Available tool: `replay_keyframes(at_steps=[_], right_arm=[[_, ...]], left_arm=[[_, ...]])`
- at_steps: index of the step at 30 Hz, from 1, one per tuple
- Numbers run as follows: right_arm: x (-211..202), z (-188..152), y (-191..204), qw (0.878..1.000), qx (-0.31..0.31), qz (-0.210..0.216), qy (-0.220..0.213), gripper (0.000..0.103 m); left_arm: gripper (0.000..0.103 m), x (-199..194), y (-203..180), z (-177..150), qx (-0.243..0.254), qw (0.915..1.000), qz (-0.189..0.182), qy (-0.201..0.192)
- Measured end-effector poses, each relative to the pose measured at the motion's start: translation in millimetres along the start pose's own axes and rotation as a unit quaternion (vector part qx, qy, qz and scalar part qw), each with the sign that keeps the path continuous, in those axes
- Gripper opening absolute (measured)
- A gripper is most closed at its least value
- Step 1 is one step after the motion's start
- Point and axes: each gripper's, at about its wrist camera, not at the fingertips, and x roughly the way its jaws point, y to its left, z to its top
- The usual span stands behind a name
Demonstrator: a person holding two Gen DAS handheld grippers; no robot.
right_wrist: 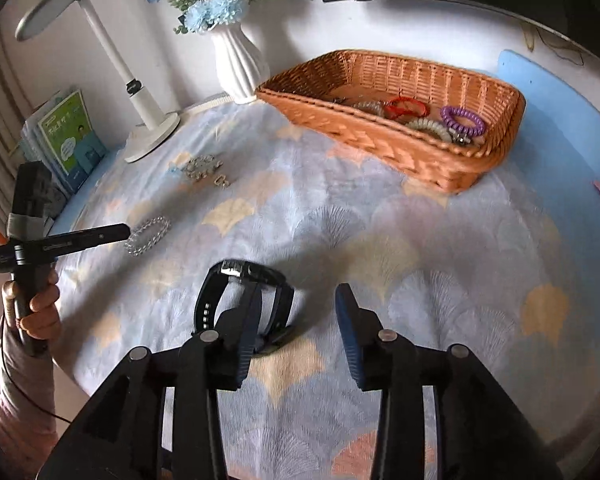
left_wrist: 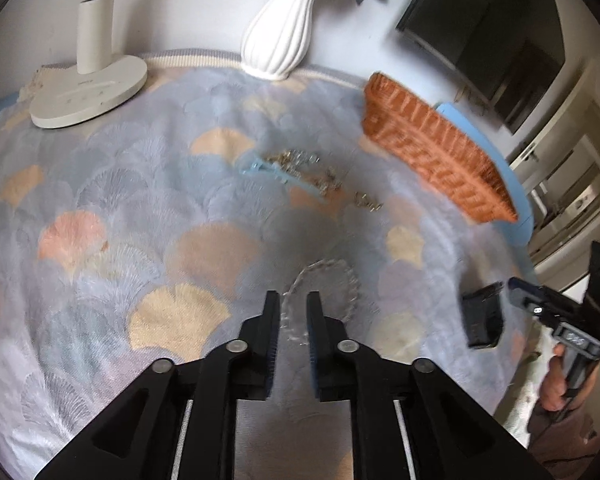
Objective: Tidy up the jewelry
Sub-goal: 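Carry the watch and bead bracelet into the basket and open both grippers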
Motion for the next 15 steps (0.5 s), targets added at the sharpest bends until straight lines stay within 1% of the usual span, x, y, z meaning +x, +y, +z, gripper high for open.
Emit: replay_keyframes(at_steps=[2, 3, 5, 7, 8, 9, 10, 11, 12, 13, 15], right_arm=[[4, -2, 2, 1.0, -0.001, -0.002, 0.004, 0.041], [6, -2, 2, 1.0, -0.001, -0.003, 0.006, 0.041], [10, -2, 4, 1.0, -0.001, 0.0, 0.009, 0.041], [13, -2, 5, 1.0, -0.003, 0.0, 0.011, 0.041], [16, -2, 6, 1.0, -0.006, -0.006, 0.014, 0.041], [19, -2, 6, 1.0, -0.008, -0.012, 0.017, 0.041], [22, -1, 8, 0.999, -0.012, -0.022, 0.022, 0.041], [26, -1, 10, 0.999, -0.015, -0.028, 0.027, 0.041], [31, -1, 12, 0.999, -0.018, -0.032, 0.032, 0.041], [35, 0, 14, 0.998, -0.021, -0.036, 0.036, 0.041], [39, 1, 24, 0.997, -0.043, -0.057, 0.034, 0.041]], left_arm=[[0.03, 5, -2, -2, 0.006, 0.9998, 0.019, 0.005], [0.03, 6, -3, -3, 0.01, 0.9996, 0.026, 0.004], [0.035, 8, -10, -4, 0.024, 0.9991, 0.036, 0.002], [0.035, 11, -19, -4, 0.039, 0.9975, 0.059, 0.001], [0.034, 14, -25, -3, 0.051, 0.9957, 0.078, 0.0], [0.032, 17, -32, -3, 0.066, 0.9929, 0.099, 0.0], [0.016, 20, -38, -3, 0.08, 0.989, 0.124, -0.001], [0.008, 23, -45, -3, 0.092, 0.985, 0.146, -0.001], [0.007, 24, -47, -3, 0.094, 0.9842, 0.15, 0.002], [0.007, 25, -48, -1, 0.088, 0.9855, 0.145, 0.005], [0.007, 24, -47, 2, 0.077, 0.9897, 0.12, 0.007]])
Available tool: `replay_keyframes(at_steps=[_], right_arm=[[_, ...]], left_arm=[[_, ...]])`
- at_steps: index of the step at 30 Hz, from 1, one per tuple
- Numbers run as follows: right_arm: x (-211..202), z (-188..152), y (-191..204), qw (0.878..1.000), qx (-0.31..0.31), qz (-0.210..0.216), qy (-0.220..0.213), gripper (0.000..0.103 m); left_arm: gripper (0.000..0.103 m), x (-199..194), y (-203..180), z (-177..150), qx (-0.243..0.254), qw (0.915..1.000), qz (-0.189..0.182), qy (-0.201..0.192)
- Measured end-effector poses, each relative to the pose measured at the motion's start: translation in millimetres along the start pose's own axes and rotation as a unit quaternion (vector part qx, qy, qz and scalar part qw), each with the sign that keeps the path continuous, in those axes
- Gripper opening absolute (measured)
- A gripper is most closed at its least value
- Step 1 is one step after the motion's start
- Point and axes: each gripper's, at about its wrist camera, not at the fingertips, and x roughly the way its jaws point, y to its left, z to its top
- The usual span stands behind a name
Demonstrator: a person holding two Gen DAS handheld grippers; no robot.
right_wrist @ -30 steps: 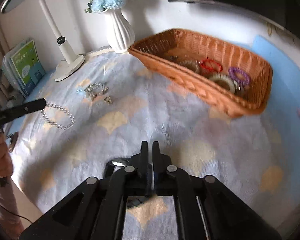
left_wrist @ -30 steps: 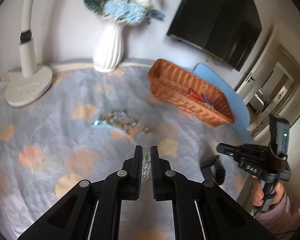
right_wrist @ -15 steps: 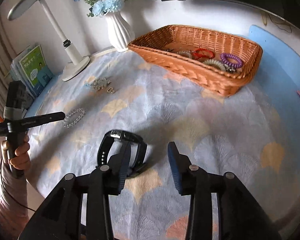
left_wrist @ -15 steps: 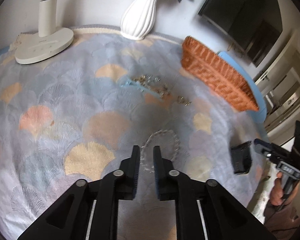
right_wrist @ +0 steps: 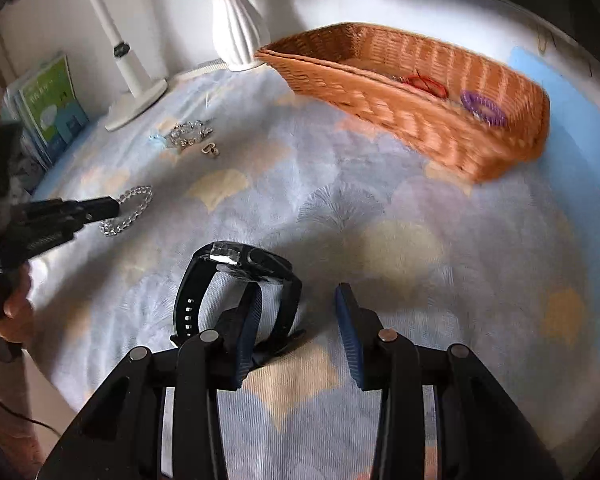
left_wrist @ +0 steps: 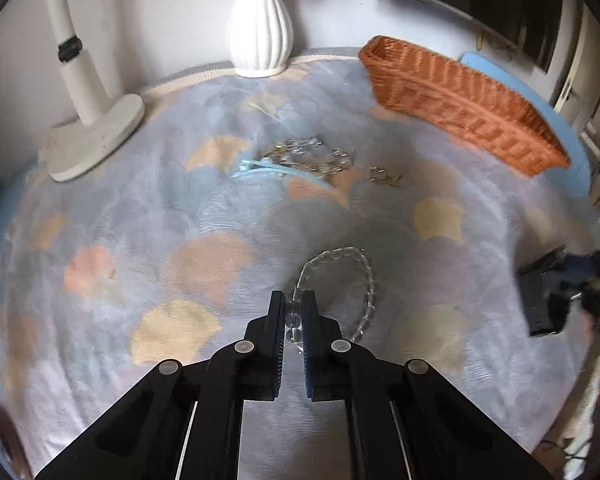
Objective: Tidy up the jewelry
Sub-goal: 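Carry the watch and bead bracelet into the basket and open both grippers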
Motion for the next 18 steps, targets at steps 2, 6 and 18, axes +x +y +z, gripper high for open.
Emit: replay_keyframes(at_steps=[2, 6, 18], right_arm=[[4, 1, 9, 0.999, -0.021, -0.025, 0.003, 0.038], [7, 6, 24, 0.997, -0.052, -0.051, -0.002, 0.022], [-16, 21, -10, 0.999, 0.006, 0.026, -0.031, 0.013]], left_arm=[[0.007, -2, 7, 0, -0.021, 0.9987, -0.045, -0.001], [0.007, -10, 22, 0, -0.063, 0.9891, -0.132, -0.009], [0.007, -53, 6, 35, -0.059, 0.9756, -0.203, -0.058]])
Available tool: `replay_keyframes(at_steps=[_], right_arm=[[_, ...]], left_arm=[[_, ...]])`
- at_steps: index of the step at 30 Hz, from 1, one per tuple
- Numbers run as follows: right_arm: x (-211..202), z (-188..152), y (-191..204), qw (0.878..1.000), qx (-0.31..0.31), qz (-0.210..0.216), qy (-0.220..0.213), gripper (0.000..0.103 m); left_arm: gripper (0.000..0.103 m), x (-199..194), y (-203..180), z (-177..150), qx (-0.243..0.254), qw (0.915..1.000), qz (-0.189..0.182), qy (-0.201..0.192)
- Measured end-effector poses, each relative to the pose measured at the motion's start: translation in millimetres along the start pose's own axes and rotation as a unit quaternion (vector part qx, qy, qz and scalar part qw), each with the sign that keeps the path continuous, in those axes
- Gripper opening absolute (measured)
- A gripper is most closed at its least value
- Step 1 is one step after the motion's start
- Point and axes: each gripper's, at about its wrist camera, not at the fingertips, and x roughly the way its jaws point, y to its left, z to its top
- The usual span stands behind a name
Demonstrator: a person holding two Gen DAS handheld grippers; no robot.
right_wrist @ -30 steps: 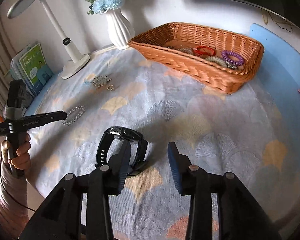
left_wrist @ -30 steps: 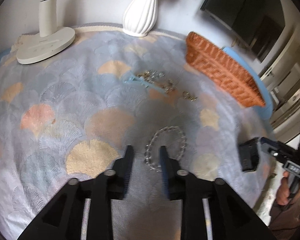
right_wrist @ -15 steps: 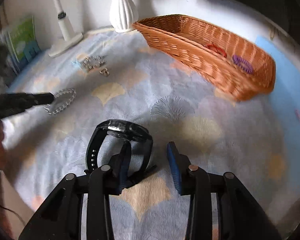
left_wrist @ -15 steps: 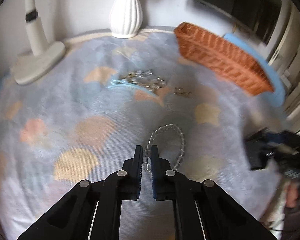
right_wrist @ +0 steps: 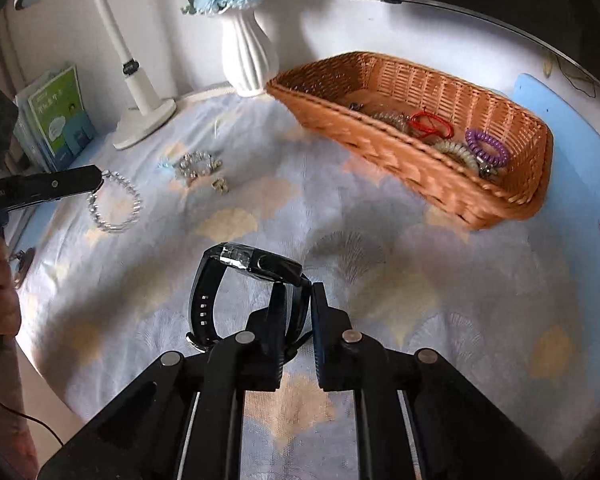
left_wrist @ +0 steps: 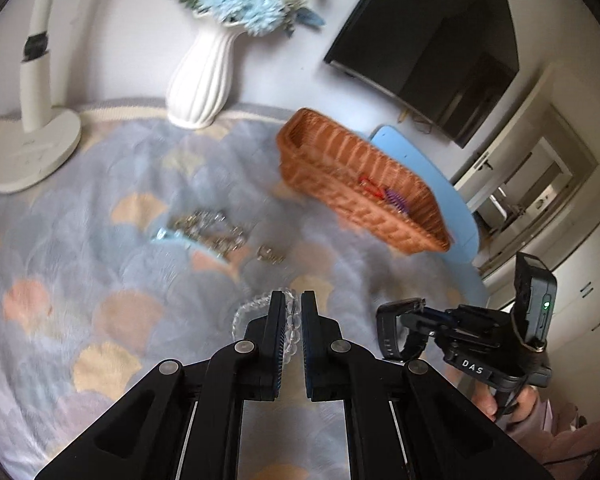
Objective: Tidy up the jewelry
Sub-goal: 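Carry the watch and bead bracelet into the basket and open both grippers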
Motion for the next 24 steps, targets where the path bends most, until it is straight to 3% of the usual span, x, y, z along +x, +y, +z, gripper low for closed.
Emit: replay_keyframes(at_steps=[7, 13, 20, 24], right_arm=[[-24, 22, -16, 0.999, 0.014, 0.012, -0.037, 0.013], [-41, 73, -54, 0.996, 0.042, -0.01, -0.074, 0.013], [-13, 130, -107, 0.992, 0.084, -0.058, -0.074, 0.013], [14, 148, -127, 0.991, 0.098, -0.07, -0.053, 0.013]], left_arm=[[0.007, 4, -28, 32, 0.032, 0.9995, -0.005, -0.002], [0.007, 24, -77, 86, 0.091, 0.9958, -0.003, -0.007], [0.007, 83, -111, 148, 0.11, 0.9931, -0.04, -0.004], [0.007, 139, -100, 165, 0.091, 0.9944, -0.048, 0.024]])
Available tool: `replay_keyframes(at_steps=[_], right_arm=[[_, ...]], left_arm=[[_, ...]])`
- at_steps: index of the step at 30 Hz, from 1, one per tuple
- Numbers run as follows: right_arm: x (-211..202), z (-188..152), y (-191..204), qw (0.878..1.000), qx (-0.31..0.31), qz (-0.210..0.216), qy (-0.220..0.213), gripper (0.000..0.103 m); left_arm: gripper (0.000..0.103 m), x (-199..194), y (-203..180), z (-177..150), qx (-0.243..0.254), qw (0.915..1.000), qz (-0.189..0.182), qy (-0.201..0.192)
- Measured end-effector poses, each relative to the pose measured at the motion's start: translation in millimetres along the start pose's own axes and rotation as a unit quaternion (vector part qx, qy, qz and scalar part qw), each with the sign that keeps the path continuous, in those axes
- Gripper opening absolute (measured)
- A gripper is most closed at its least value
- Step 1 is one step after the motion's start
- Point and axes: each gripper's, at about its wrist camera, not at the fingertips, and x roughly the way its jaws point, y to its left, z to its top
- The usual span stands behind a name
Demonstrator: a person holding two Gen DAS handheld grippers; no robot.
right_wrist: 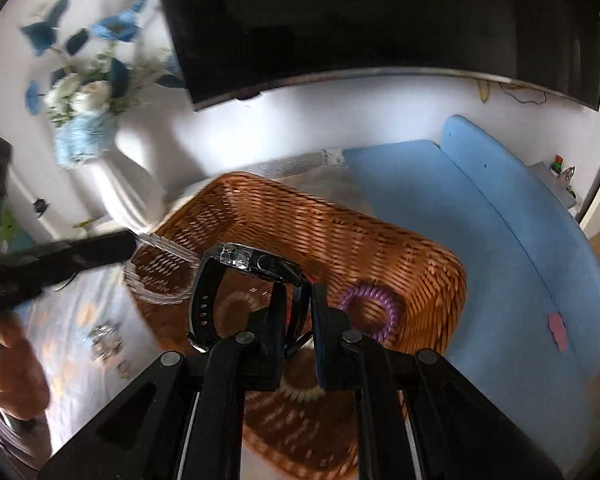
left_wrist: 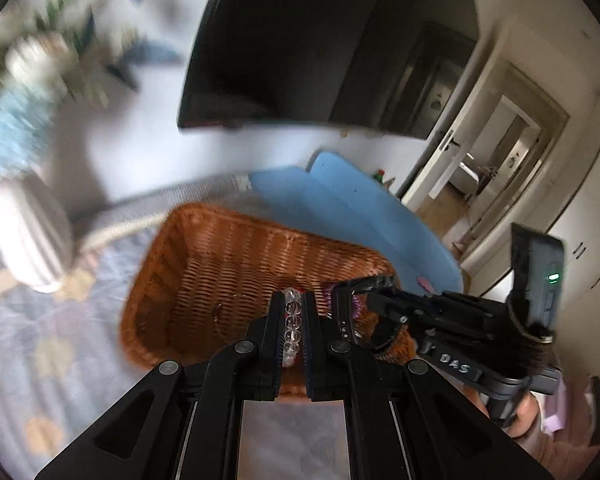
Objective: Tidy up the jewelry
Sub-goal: 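Carry the watch and bead bracelet into the basket and open both grippers, then move both tools back toward the blue hair clip and gold charm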
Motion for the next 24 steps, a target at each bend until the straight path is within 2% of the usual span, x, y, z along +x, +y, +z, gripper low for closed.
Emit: replay_keyframes(at_steps=[4, 7, 10, 14, 18, 22, 24], right_arm=[[23, 6, -3, 1.0, 0.002, -0.005, 0.021, 0.013], [39, 11, -2, 0.999, 0.004, -0.007, 0.036, 0.013], [58, 17, 5, 0.998, 0.009, 0.003, 0.065, 0.015], [78, 18, 15, 0.996, 0.016, 0.002, 0.09, 0.016], [82, 19, 17, 0.996, 0.022, -0.018, 0.083, 0.015], [58, 21, 16, 0.998, 0.017, -0.039, 0.051, 0.017], [40, 20, 19, 0.998, 0.018, -0.034, 0.04, 0.017]], left_arm=[[0.007, 46, 32, 0, -0.04, 0.998, -0.018, 0.046], [0.007, 58, 47, -5, -0.052, 0.997, -0.011, 0.057], [0.008, 58, 56, -8, -0.041, 0.9969, 0.036, 0.056], [0.008, 62, 52, -10, 0.004, 0.9908, 0.119, 0.064], [0.011, 62, 44, -12, 0.025, 0.9873, 0.141, 0.068], [0.029, 37, 37, -13, 0.035, 0.9842, 0.165, 0.054], [0.03, 13, 37, -13, 0.029, 0.9832, 0.176, 0.038]])
